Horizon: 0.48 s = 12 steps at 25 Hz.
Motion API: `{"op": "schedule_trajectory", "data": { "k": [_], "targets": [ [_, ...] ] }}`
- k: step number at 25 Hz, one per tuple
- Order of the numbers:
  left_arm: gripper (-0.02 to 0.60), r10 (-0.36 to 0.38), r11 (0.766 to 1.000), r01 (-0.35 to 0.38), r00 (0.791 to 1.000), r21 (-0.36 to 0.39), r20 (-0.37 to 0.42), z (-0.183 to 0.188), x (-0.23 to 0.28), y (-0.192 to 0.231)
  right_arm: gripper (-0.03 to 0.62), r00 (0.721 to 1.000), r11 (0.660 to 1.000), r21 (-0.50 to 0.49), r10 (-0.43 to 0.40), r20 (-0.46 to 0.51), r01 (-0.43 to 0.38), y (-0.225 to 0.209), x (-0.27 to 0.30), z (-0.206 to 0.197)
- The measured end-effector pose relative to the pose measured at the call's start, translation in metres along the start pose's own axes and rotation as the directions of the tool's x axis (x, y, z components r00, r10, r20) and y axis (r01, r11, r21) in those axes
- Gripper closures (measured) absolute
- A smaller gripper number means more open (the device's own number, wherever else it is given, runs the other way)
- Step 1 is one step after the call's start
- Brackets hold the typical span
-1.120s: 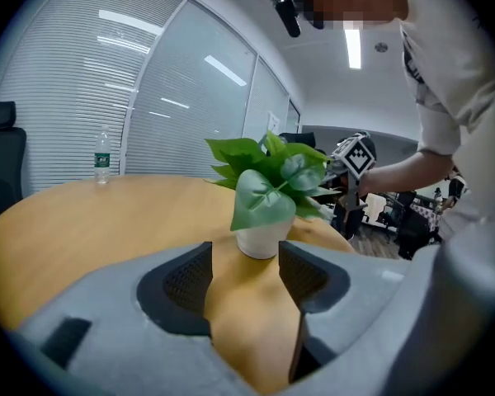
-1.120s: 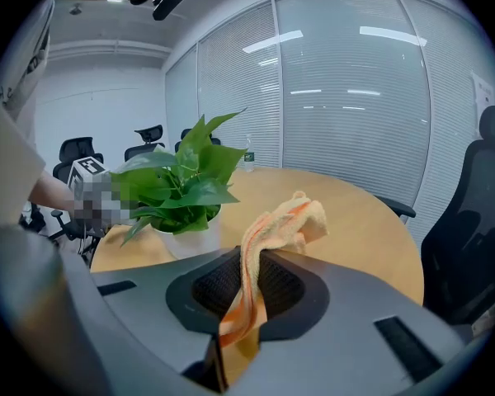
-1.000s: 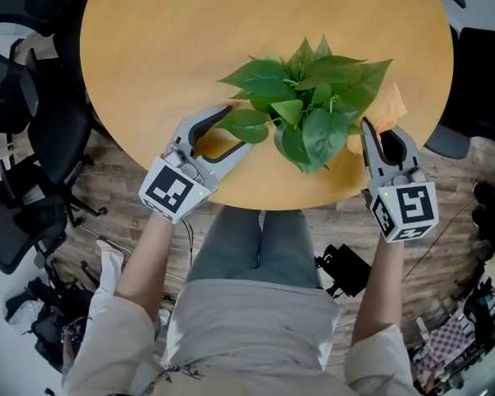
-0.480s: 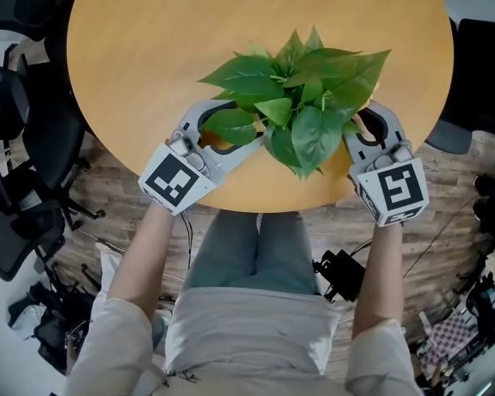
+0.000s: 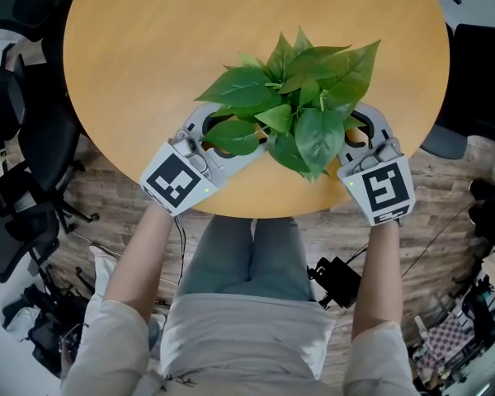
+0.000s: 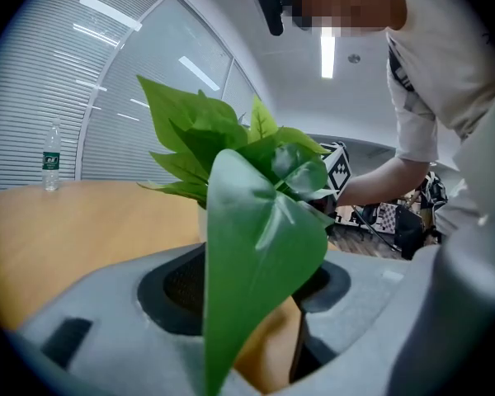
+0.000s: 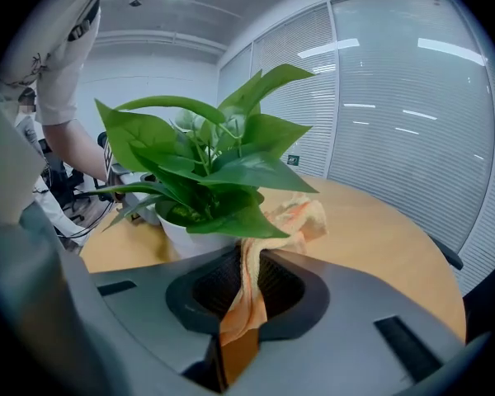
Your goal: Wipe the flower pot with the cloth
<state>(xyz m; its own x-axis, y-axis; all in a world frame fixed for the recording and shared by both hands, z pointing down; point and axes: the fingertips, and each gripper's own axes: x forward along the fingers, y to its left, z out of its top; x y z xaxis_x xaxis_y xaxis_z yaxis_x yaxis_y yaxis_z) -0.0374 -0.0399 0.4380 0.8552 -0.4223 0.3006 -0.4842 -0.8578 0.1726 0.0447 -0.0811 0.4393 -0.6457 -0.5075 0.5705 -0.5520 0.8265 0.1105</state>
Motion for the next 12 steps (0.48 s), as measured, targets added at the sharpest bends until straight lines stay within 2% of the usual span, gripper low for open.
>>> {"op": "schedule_trajectory", "data": {
  "k": [4,12],
  "targets": [
    [0.329,0.03,1.0,-0.03,1.0,-0.01,0.007,0.0,0.002,0.0,0.549,1.0,0.999,-0.034,0.001,-0.017,-0.002,0.005,-0.001,-0.003],
    [0.33,0.095,0.995,-0.095,0.995,0.006,0.012,-0.001,0.005,-0.001,0.549,0.999,0.999,-0.022,-0.026,-0.022,0.025,0.012,-0.002,-0.007]
  ]
}}
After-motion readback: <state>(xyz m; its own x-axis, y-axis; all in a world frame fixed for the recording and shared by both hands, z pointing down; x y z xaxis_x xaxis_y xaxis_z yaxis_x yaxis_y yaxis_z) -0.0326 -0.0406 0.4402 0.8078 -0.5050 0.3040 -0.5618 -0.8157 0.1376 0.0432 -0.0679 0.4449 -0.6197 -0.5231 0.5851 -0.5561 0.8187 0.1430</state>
